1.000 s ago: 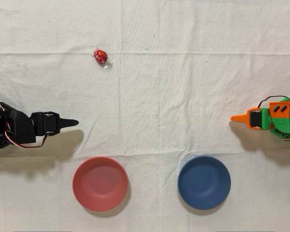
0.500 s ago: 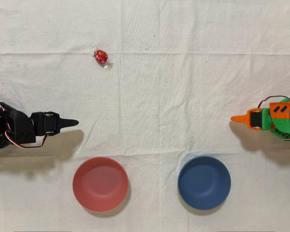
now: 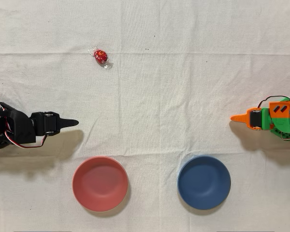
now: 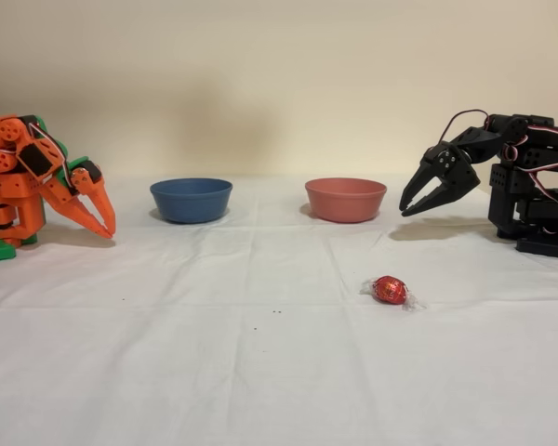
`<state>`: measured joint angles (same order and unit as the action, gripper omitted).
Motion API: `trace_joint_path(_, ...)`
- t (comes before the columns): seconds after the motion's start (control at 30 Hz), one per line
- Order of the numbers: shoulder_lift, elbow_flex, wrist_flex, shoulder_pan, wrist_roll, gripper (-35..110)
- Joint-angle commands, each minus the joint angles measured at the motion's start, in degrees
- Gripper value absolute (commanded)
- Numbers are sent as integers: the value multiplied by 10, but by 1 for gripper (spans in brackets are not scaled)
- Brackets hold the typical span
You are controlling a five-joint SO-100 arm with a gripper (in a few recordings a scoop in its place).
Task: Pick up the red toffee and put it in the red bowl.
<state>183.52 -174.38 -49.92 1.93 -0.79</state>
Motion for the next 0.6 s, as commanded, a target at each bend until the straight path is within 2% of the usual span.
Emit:
trace_joint_path(0.0, 8, -11, -8, 1, -5, 1)
trace_joint_path(0.43, 8, -11, -7, 0, -4, 1)
trace_joint_path(0.5, 8, -11, -4, 0, 45, 1)
trace_joint_path(0.57, 8, -11, 25, 0, 42, 1)
